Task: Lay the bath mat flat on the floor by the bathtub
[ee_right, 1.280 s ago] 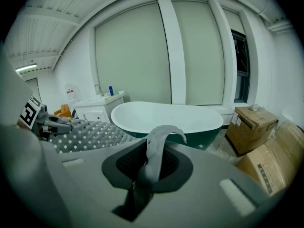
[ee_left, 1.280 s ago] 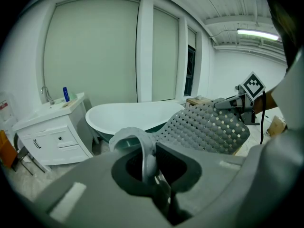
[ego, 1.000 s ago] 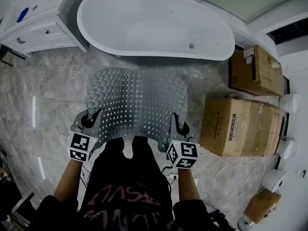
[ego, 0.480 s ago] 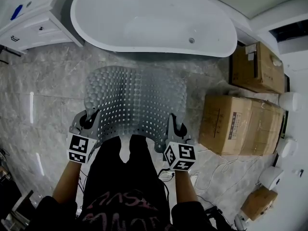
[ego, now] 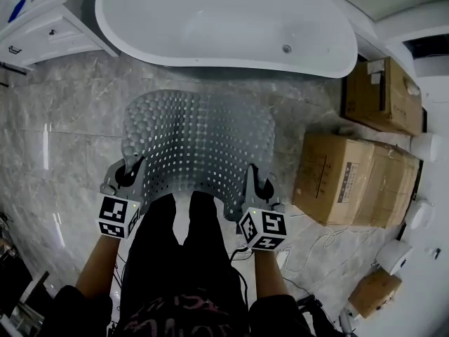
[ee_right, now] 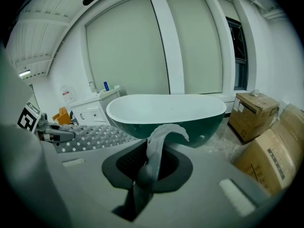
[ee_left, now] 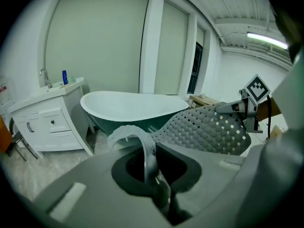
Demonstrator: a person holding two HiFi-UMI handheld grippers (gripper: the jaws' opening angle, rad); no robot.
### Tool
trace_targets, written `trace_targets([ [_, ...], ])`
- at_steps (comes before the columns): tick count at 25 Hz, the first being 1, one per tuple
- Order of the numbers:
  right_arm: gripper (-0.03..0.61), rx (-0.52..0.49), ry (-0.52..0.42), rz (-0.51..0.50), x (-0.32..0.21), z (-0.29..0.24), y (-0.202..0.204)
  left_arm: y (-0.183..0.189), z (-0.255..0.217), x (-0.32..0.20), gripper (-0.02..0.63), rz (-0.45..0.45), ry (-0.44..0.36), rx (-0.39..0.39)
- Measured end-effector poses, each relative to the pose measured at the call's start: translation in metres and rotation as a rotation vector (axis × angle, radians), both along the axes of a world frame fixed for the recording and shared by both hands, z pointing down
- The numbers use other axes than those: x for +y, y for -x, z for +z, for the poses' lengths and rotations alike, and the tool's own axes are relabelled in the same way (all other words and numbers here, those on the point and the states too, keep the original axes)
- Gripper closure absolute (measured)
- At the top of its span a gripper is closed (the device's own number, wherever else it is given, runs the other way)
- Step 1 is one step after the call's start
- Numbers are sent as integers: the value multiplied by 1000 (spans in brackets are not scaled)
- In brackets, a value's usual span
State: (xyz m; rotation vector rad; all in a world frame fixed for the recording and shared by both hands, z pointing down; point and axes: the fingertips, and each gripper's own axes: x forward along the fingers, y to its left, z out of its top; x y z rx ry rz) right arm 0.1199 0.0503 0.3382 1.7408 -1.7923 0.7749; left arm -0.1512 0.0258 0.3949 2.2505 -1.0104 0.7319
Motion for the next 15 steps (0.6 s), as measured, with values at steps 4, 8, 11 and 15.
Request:
trace_targets([
  [4,523,4,9,-18,-2,12,1,-2,9,-6,587,-26,-12,10],
  [8,525,-10,14,-13,-4,24,4,-3,24,-6,587,-34,-6,2],
  [11,525,-22,20,-16,-3,36,11,-5,34,-5,587,-31,-7,-5],
  [15,525,-33,23,-22,-4,47,19,-8,49,0,587,-13,18,-35],
])
